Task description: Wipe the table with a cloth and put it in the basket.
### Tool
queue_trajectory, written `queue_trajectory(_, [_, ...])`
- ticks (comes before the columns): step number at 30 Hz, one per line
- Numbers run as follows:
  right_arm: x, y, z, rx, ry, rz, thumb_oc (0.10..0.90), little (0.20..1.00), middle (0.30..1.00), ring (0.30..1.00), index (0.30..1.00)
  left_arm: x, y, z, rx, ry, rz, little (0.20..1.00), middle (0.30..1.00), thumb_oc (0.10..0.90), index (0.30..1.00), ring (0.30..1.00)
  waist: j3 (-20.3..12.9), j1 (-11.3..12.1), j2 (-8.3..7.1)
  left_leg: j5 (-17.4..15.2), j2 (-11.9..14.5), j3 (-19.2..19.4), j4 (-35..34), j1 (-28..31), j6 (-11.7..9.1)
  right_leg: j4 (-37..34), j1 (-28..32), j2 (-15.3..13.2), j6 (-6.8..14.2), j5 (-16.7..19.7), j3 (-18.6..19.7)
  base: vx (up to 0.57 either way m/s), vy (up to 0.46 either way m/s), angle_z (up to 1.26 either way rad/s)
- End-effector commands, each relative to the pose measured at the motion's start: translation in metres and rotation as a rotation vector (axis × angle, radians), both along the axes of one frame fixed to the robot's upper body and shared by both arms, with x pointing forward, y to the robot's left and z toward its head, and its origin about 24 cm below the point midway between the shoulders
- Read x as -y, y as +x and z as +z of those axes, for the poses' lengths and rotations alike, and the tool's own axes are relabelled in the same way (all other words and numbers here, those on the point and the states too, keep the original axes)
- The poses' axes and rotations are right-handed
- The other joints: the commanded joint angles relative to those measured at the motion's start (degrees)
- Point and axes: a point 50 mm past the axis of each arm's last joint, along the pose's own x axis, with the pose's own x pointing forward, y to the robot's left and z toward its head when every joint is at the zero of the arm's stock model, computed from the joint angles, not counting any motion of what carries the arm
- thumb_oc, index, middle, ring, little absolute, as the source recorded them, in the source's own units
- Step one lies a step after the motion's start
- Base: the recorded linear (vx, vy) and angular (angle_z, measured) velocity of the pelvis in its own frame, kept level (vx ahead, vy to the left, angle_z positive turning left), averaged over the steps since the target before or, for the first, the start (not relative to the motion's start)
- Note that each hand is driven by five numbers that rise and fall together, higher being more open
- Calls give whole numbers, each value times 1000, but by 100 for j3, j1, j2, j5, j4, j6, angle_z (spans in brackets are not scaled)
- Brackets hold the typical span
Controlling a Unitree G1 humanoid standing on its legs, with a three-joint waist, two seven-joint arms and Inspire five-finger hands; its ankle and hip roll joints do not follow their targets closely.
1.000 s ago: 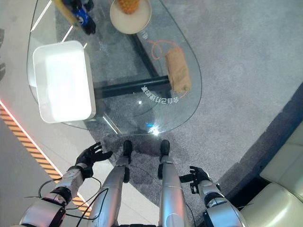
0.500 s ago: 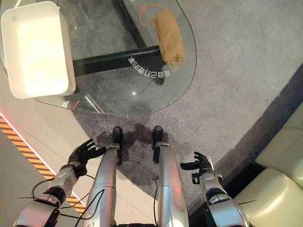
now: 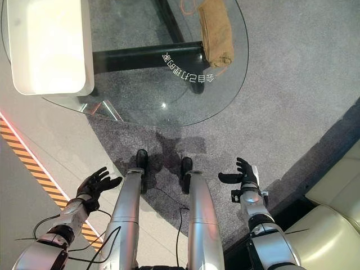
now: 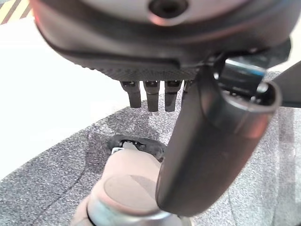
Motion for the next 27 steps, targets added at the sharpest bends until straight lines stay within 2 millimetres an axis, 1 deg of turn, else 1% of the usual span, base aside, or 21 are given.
queue_trajectory(1, [40,-15,17,134,-25,-161,800,900,900,900,900,-21,-16,-5,-21,27,43,900,900,800,900,900,-169,-100,52,-284,-214,435,128,229,284,-736,381,-130,154,592,-62,0,0,0])
queue_trajectory(5, [47,-4,50,317,-22,-242,800,900,900,900,900,-22,-20,-7,-26,30,53,900,900,800,900,900,-151,-135,28,-302,-204,446,127,283,290,-789,424,-114,174,639,-38,0,0,0])
queue_trajectory(6, [47,-3,52,328,-22,-246,800,900,900,900,900,-22,-20,-7,-27,30,54,900,900,800,900,900,-151,-138,28,-303,-203,448,123,289,292,-792,427,-113,176,642,-35,0,0,0])
queue_trajectory(7, [49,-1,62,379,-28,-262,800,900,900,900,900,-21,-22,-9,-29,30,55,900,900,800,900,900,-151,-144,32,-306,-197,456,105,313,298,-801,435,-115,184,648,-33,0,0,0])
queue_trajectory(8, [54,3,81,462,-38,-285,800,900,900,900,900,-22,-26,-11,-34,28,60,900,900,800,900,900,-150,-151,38,-306,-189,469,71,359,305,-834,468,-121,195,660,-30,35,27,-2])
queue_trajectory(9, [57,7,94,512,-52,-294,800,900,900,900,900,-23,-28,-12,-37,28,60,900,900,800,900,900,-150,-149,39,-306,-187,474,58,376,308,-851,483,-126,197,666,-34,0,0,0])
queue_trajectory(10, [58,8,97,519,-49,-295,800,900,900,900,900,-23,-28,-13,-37,27,60,900,900,800,900,900,-150,-148,40,-306,-187,475,54,380,308,-858,487,-127,197,668,-35,0,0,0])
queue_trajectory(11, [58,12,111,572,-65,-301,800,900,900,900,900,-22,-28,-13,-39,27,60,900,900,800,900,900,-149,-145,42,-305,-181,481,44,399,312,-868,499,-134,201,675,-42,0,0,0])
queue_trajectory(12, [59,19,138,653,-85,-309,800,900,900,900,900,-23,-29,-14,-40,25,58,900,900,800,900,900,-149,-132,51,-307,-181,488,34,418,311,-880,509,-144,202,676,-54,0,0,0])
queue_trajectory(13, [60,21,143,665,-87,-311,800,900,900,900,900,-23,-29,-14,-40,24,58,900,900,800,900,900,-149,-131,55,-307,-180,490,27,425,310,-886,515,-146,202,676,-57,16,13,-4])
queue_trajectory(14, [59,26,164,729,-93,-319,800,900,900,900,900,-23,-29,-13,-42,23,56,900,900,800,900,900,-149,-116,65,-302,-176,494,2,455,308,-892,535,-158,206,670,-69,0,0,0])
queue_trajectory(16, [58,30,180,772,-95,-317,800,900,900,900,900,-24,-29,-13,-43,21,54,900,900,800,900,900,-149,-105,77,-302,-177,501,-4,461,307,-891,536,-163,208,663,-77,0,0,0])
queue_trajectory(17, [55,36,197,807,-94,-318,800,900,900,900,900,-23,-27,-13,-43,18,55,900,900,800,900,900,-149,-90,91,-302,-180,506,-15,462,306,-895,533,-172,209,654,-90,0,0,0])
queue_trajectory(19, [49,43,219,852,-101,-309,800,900,900,900,900,-22,-24,-11,-42,17,50,900,900,800,900,900,-148,-60,110,-291,-186,510,-85,491,305,-950,553,-169,208,646,-102,0,0,0])
queue_trajectory(20, [44,47,228,863,-110,-301,800,900,900,900,900,-21,-23,-10,-41,17,49,900,900,800,900,900,-147,-50,117,-287,-190,512,-110,495,301,-971,554,-165,209,647,-107,0,0,0])
queue_trajectory(22, [42,49,235,874,-112,-295,800,900,900,900,900,-21,-21,-9,-39,16,48,900,900,800,900,900,-147,-43,126,-282,-192,512,-140,500,301,-995,552,-161,209,649,-109,0,0,0])
queue_trajectory(23, [31,56,254,902,-146,-265,800,900,900,900,900,-20,-18,-7,-35,16,44,900,900,800,900,900,-147,-15,146,-265,-190,520,-236,521,302,-1066,559,-162,209,643,-130,-98,2,-1])
queue_trajectory(24, [26,58,262,919,-155,-254,800,900,900,900,900,-19,-16,-6,-28,14,44,900,900,800,900,900,-147,-10,150,-48,-182,551,-354,441,320,-1194,487,-172,163,835,-175,0,0,0])
queue_trajectory(25, [25,59,264,920,-160,-250,800,900,900,900,900,-19,-16,-6,-31,13,44,900,900,800,900,900,-147,-7,156,-237,-191,525,-296,523,298,-1125,557,-161,206,662,-140,0,0,0])
queue_trajectory(26, [20,61,271,931,-176,-238,800,900,900,900,900,-18,-15,-6,-29,14,41,900,900,800,900,900,-147,3,164,-235,-191,530,-334,535,297,-1169,568,-159,207,662,-147,0,0,0])
queue_trajectory(27, [11,64,285,950,-194,-222,800,900,900,900,900,-17,-12,-4,-23,12,37,900,900,800,900,900,-147,17,176,-35,-178,569,-454,460,318,-1316,498,-173,159,849,-196,0,0,0])
